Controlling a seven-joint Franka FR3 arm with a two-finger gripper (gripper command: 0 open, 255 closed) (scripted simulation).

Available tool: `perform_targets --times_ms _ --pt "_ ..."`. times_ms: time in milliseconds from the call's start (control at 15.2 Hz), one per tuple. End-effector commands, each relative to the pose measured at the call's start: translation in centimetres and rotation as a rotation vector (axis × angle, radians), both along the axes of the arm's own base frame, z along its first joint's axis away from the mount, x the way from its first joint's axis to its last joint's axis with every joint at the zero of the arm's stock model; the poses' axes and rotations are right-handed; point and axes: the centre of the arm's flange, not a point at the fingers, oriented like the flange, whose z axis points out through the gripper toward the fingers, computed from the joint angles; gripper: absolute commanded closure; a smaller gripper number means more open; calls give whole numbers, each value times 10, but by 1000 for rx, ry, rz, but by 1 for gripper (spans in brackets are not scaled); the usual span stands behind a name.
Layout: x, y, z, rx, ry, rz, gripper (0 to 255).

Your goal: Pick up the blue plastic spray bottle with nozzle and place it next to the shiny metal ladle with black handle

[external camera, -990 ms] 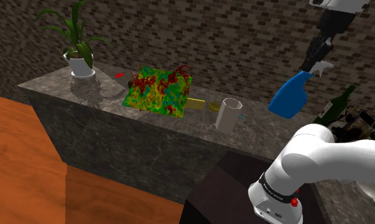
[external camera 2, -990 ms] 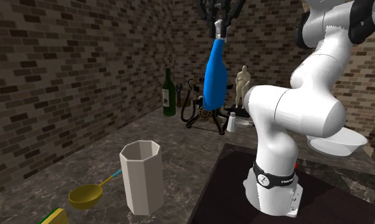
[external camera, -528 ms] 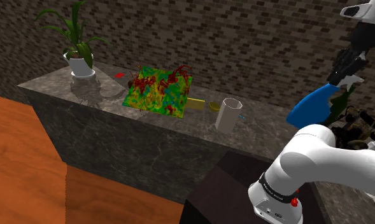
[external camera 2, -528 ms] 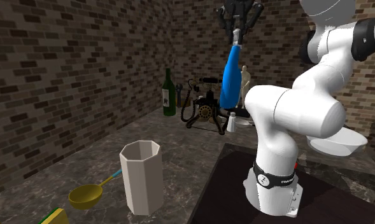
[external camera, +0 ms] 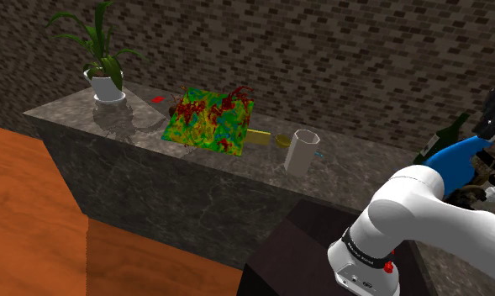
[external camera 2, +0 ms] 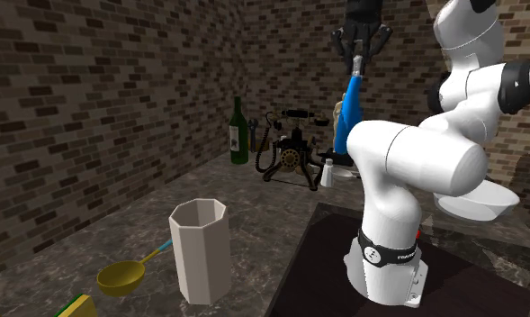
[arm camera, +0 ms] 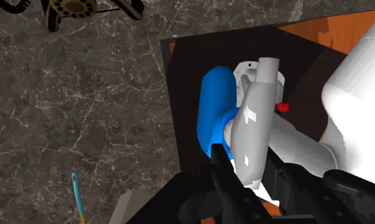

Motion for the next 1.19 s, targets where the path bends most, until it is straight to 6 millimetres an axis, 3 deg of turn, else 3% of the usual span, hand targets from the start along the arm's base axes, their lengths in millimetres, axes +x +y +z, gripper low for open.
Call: perform_targets --times_ms 0,1122 --pt "-28 -2 -6 1 1 0 255" --pt "-247 -14 -53 0 1 0 255"
